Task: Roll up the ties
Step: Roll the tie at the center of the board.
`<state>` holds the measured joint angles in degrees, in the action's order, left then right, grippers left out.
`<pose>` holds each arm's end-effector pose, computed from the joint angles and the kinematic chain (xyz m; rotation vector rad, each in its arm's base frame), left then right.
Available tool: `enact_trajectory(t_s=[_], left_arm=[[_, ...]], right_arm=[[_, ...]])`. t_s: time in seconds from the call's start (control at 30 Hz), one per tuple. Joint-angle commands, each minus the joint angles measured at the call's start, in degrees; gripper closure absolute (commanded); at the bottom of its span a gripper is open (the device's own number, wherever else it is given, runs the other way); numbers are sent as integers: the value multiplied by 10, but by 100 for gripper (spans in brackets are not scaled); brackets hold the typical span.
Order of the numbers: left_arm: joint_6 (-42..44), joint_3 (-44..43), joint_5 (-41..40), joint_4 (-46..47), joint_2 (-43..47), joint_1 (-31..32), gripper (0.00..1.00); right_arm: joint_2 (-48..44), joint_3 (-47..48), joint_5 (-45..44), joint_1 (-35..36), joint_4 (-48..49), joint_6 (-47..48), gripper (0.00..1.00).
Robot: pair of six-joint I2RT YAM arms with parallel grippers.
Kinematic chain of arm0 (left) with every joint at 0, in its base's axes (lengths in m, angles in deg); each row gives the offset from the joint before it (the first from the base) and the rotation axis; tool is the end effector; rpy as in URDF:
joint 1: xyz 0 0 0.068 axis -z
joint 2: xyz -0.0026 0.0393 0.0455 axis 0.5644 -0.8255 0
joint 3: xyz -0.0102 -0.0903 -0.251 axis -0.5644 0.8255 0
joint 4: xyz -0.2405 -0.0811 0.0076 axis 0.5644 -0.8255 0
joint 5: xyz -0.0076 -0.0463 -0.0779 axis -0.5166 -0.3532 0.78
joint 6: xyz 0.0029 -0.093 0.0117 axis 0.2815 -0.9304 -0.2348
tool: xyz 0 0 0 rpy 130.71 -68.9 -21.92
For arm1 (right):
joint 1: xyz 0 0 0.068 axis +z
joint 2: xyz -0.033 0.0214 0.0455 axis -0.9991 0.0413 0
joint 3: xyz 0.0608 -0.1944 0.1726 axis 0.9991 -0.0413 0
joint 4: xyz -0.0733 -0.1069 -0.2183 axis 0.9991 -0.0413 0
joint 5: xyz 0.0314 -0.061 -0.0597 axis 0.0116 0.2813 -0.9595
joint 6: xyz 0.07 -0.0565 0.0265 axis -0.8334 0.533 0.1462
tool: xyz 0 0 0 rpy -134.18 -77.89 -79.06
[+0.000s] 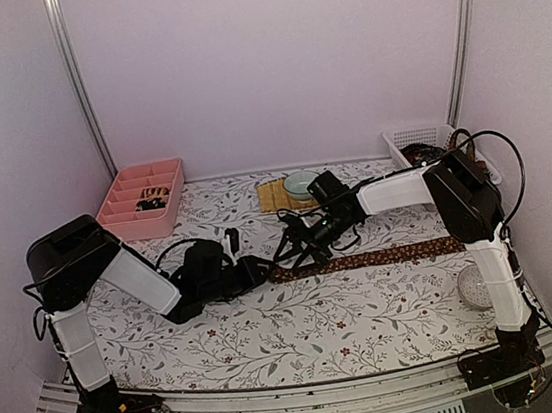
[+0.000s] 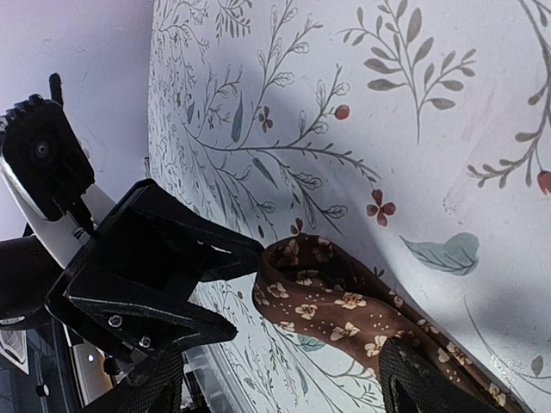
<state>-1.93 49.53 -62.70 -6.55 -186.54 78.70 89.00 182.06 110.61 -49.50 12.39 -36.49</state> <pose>0.2681 -0.2728 0.0851 -0.1362 2.1931 -1.1541 0.3361 0.3485 0.1029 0.5289 -2.6284 -1.4928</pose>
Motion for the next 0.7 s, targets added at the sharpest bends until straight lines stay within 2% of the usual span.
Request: enact_trajectory(t_s=[0.0, 0.1, 0.43, 0.57, 0.67], left_arm=[[-9, 9, 10, 38, -13, -9, 67], [-15, 12, 16, 55, -17, -9, 79], [-33, 12, 34, 83, -49, -9, 85], [-52, 11, 42, 106, -62, -8, 91], [-65, 9, 45, 119, -70, -7, 92]], right_arm=[[-12, -9, 23, 5, 23, -18, 22], [0, -20, 24, 6, 32, -30, 22], [22, -32, 40, 4, 61, -60, 23], [22, -36, 42, 3, 67, -67, 28], [23, -43, 43, 3, 75, -72, 34]])
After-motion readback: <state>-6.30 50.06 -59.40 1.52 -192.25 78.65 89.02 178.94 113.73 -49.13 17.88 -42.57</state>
